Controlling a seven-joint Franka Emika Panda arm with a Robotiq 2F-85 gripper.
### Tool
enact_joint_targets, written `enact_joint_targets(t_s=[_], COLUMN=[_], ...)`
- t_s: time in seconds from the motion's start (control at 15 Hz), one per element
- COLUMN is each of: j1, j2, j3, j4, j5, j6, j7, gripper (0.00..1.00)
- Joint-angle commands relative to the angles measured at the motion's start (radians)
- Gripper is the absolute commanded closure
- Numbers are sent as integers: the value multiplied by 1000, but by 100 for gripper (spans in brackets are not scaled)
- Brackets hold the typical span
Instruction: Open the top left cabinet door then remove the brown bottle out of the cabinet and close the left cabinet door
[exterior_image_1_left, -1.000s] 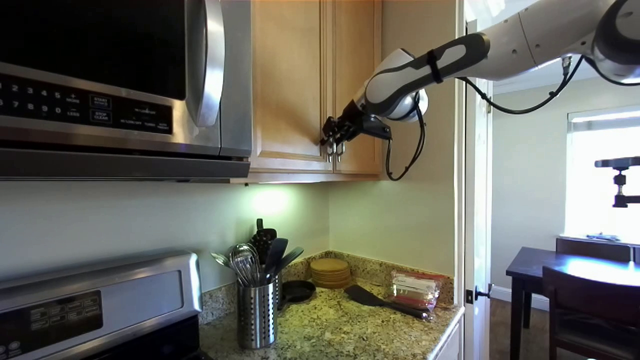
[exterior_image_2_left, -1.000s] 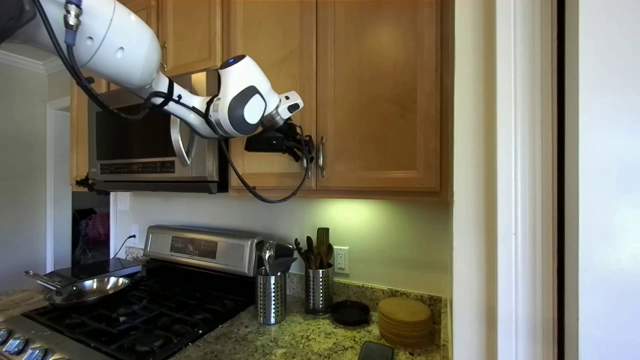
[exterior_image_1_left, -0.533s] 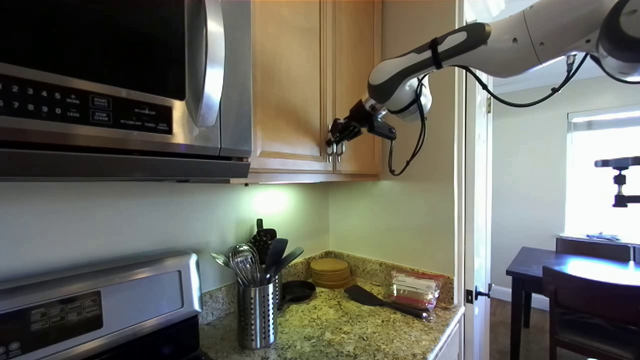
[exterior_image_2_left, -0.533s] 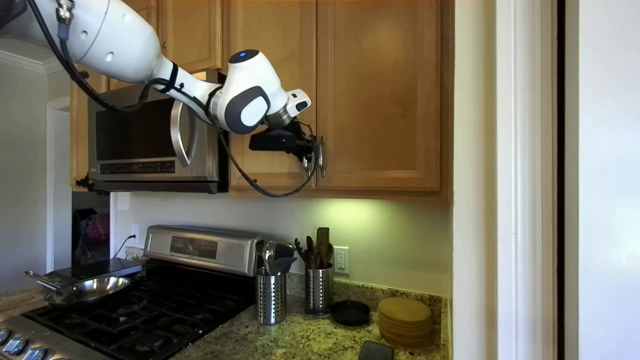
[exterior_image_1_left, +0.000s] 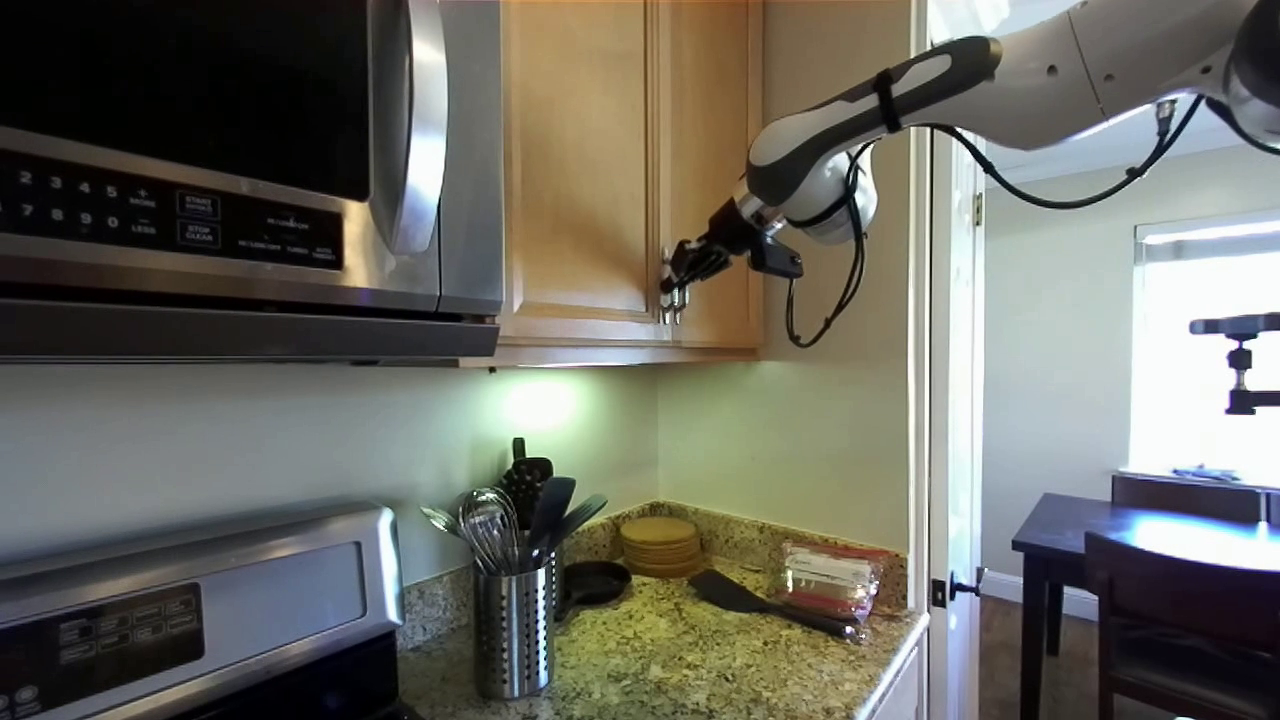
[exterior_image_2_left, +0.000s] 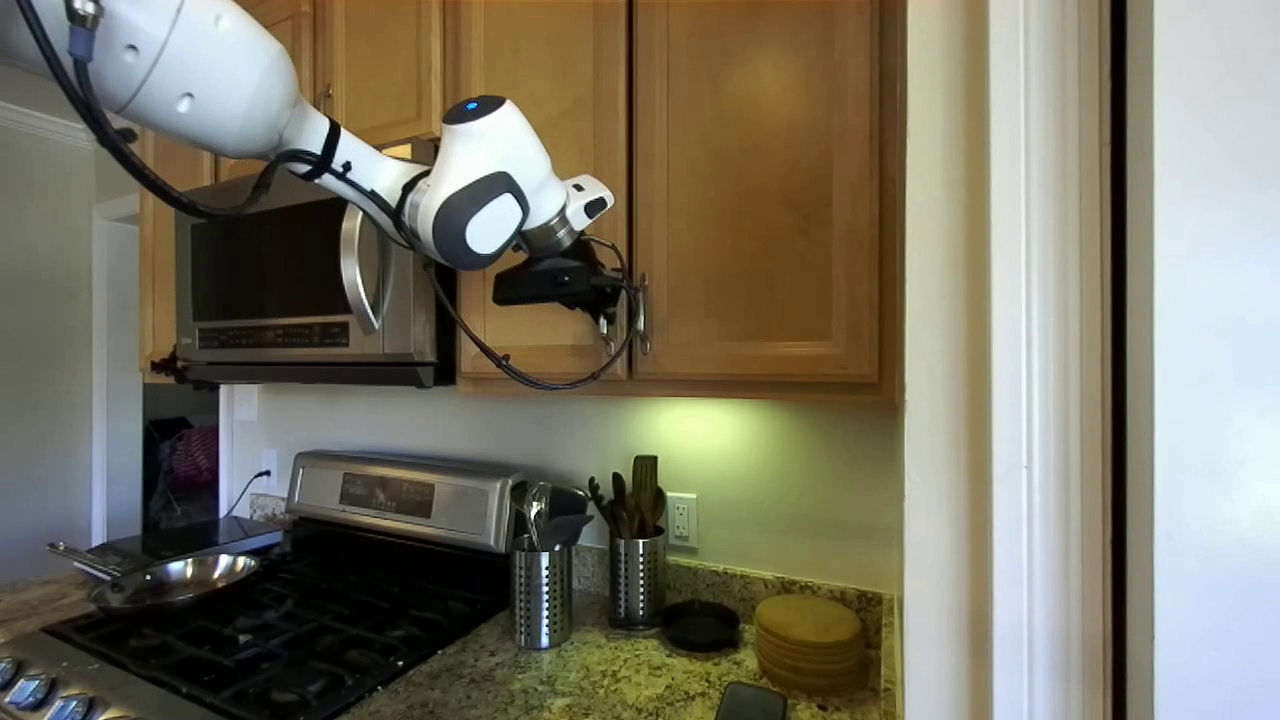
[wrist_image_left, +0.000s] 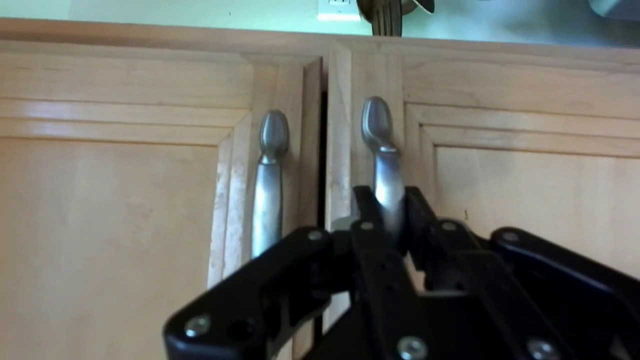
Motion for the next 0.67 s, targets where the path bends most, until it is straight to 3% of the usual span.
enact_joint_targets(t_s=[0.0,0.07,0.13,0.33,0.53,0.6], j1=[18,6,40,-186,-365,-395], j2=[-136,-159,-175,-230,-319,-348], j3=[28,42,11,213,402,446], j4=[-191,-227,-250,-331,-360,-366], j5=[-42,-110,-174,-416,-576,-624], j6=[4,24,41,112,61,36], j7=[13,74,127,433,697,782], gripper=[90,90,90,90,90,90])
